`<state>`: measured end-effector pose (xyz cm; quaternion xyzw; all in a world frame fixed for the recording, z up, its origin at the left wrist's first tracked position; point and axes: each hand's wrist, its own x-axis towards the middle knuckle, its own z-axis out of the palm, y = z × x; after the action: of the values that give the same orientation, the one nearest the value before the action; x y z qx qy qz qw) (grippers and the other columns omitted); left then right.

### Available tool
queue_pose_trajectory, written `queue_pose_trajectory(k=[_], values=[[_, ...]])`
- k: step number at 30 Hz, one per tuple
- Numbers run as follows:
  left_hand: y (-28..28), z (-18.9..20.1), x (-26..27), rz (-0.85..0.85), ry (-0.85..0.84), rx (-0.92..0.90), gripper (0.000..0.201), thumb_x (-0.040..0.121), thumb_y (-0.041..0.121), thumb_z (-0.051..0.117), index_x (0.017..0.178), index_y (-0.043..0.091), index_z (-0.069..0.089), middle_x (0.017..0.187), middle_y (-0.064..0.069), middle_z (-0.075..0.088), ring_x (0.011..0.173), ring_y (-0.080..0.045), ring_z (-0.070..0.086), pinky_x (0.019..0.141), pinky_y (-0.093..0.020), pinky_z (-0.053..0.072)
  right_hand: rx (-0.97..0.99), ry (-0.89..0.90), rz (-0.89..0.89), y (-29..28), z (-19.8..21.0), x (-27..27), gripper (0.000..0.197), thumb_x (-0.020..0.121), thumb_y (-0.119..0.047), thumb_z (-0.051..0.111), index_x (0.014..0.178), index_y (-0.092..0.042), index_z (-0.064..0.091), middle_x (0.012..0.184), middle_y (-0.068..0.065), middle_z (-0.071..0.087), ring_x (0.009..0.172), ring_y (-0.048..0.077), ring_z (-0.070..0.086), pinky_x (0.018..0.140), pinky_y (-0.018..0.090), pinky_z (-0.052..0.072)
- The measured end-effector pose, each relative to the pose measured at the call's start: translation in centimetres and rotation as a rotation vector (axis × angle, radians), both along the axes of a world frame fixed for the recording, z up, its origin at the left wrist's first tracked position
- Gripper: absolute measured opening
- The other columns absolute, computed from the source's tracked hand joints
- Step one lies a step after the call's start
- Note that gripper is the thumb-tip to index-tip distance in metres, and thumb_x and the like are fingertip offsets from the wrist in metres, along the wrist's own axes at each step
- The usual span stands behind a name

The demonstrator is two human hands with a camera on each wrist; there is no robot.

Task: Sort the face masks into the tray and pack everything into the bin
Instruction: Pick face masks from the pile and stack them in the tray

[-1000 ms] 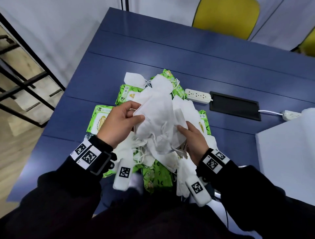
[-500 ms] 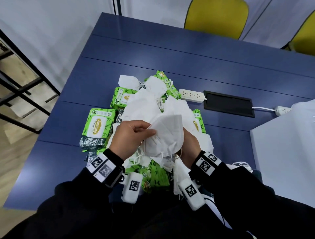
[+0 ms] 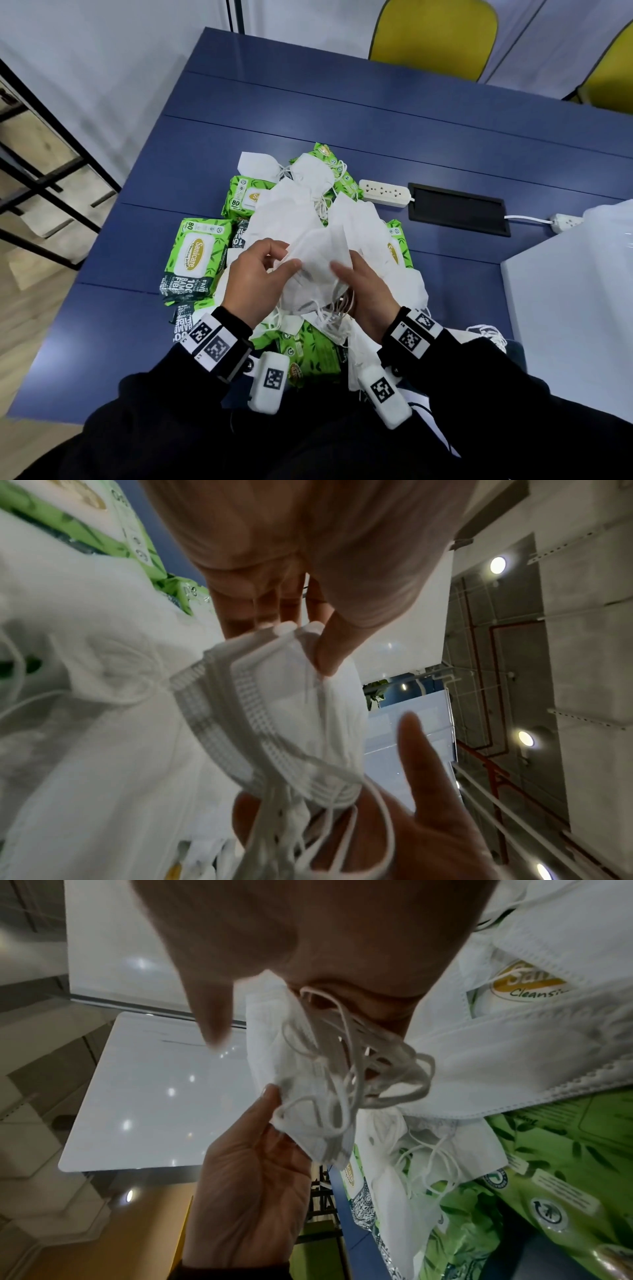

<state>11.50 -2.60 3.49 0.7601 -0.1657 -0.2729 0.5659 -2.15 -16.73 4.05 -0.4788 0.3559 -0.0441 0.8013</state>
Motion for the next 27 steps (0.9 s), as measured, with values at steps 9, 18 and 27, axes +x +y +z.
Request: queue_pose_trajectory(k=[9,18,27], values=[[-0.3,0.5,0.0,-0.165,0.289,-0.044,0.064,0.084,-0.002,0.077,0.135,0.028,0.053,0.115,-0.007,0.071,0.105,-0.023,0.07,0.091,-0.04,0.058,-0.241,-0.068,0.149,0.0,-0.4,-0.5,0.068,0.075,0.018,0.073,0.131,-0.013,0.049,0.106,0.009,0.073,0.095,0.032,0.072,0.08,0.05,0.06],[1.7,-0.9,2.9,-0.281,0.252,0.008,0.038,0.09,-0.004,0.071,0.123,0.012,0.063,0.111,-0.009,0.077,0.105,-0.03,0.073,0.098,-0.054,0.056,-0.029,0.165,0.2,-2.6,0.2,-1.1,0.018,0.087,0.015,0.053,0.077,0.001,0.06,0.073,0.012,0.061,0.065,0.023,0.056,0.062,0.03,0.06],[2.5,-1.3,2.5,-0.135,0.359,-0.054,0.057,0.076,0.009,0.08,0.127,0.018,0.055,0.108,-0.019,0.076,0.101,-0.041,0.072,0.091,-0.068,0.051,0.335,0.042,-0.027,-2.7,2.6,0.1,0.009,0.078,-0.01,0.051,0.085,-0.005,0.055,0.059,-0.003,0.011,0.047,0.015,0.011,0.051,0.029,0.033]])
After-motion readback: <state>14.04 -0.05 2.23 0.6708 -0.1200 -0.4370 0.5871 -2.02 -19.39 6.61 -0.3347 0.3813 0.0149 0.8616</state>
